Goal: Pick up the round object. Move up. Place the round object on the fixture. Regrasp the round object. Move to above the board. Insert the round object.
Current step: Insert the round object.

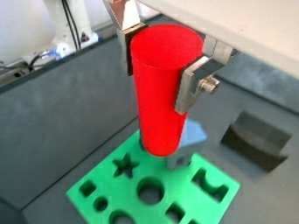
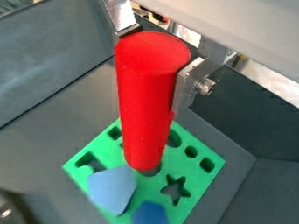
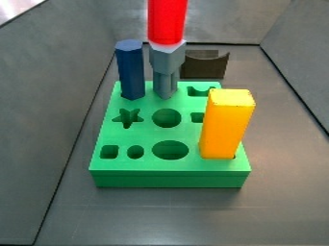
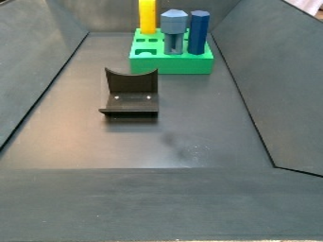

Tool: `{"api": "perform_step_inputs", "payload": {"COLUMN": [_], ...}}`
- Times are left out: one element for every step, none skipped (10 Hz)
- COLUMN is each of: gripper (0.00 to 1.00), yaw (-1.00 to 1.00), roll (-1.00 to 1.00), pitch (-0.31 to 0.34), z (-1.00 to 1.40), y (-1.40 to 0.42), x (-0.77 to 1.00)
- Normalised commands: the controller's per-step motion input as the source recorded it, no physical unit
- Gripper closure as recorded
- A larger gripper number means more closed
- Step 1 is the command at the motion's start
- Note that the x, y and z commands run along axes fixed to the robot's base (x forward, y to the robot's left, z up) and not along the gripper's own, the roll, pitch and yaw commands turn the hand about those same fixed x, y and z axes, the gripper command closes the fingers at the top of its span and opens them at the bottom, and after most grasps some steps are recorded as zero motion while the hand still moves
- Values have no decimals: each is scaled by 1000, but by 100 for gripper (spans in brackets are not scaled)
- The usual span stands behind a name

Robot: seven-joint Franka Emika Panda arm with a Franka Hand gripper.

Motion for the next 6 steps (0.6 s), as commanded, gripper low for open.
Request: {"api": "perform_step_inputs", "payload": {"gripper": [100,100,100,100,100,100], "yaw": [-91,-71,-57,-63,-51,-37], "roll": [-119,-76,-10,-3,-24,-61], "pitch": [-46,-54,-26,0,0,-4], "z": [-806,-900,-920,-911,-903,-831], "y": [-411,-340,-120,0,0,0], "x": [37,66,40,0,0,0]}}
